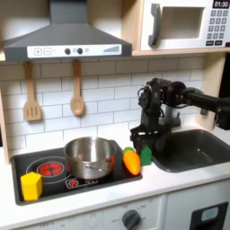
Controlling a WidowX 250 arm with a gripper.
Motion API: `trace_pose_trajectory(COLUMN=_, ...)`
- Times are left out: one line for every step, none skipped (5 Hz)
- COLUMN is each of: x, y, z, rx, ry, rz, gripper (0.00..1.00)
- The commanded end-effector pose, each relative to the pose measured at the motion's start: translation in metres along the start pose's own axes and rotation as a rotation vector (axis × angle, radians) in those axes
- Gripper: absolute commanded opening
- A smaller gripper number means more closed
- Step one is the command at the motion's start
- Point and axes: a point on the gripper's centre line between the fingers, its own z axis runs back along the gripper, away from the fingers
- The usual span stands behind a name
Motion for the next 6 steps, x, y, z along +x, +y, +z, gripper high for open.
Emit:
trace_pose_trajectory(x=-0.001, y=0.003, z=-0.007, rx=0.02, ry=0.02, rz=0.003, gripper=1.0)
trace_pose_trajectory(x=-0.001, y=0.005, z=-0.013, rx=0.024, ry=0.037, rz=0.008, gripper=1.0)
trace_pose_trajectory(x=-0.003, y=0.004, z=-0.016, rx=0.028, ry=0.051, rz=0.003, gripper=1.0)
trace_pose_trajectory(x=-0.004, y=0.005, z=-0.016, rx=0.026, ry=0.051, rz=0.004, gripper=1.0)
trace_pose_trajectory(x=-0.005, y=0.003, z=-0.017, rx=0.026, ry=0.059, rz=-0.006, gripper=0.62)
trace_pose_trajectory(x=-0.006, y=0.001, z=-0.016, rx=0.029, ry=0.057, rz=-0.006, gripper=0.0)
